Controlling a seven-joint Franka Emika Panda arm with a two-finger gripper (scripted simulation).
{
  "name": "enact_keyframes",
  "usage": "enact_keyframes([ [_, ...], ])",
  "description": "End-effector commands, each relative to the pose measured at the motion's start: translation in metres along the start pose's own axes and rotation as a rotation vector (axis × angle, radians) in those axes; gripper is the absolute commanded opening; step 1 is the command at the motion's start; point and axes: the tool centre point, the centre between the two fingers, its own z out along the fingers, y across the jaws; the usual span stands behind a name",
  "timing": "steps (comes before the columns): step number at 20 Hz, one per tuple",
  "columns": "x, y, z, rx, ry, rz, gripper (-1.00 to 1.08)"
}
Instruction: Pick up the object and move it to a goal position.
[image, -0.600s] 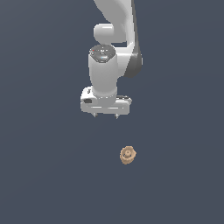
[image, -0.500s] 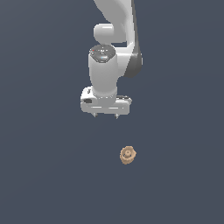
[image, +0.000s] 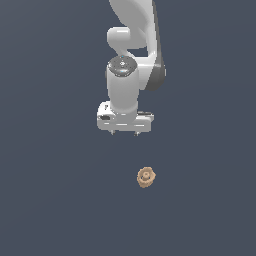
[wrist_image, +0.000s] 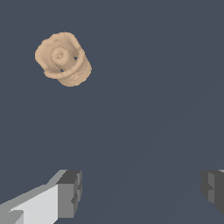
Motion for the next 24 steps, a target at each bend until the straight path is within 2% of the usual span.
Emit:
enact_keyframes([
  [1, 0.000, -0.001, 0.001, 0.001, -0.001, 0.002, 1.00],
  [12, 0.006, -0.003, 0.002, 0.001, 0.000, 0.039, 1.00],
  [24, 0.037, -0.018, 0.012, 0.006, 0.003, 0.238, 1.00],
])
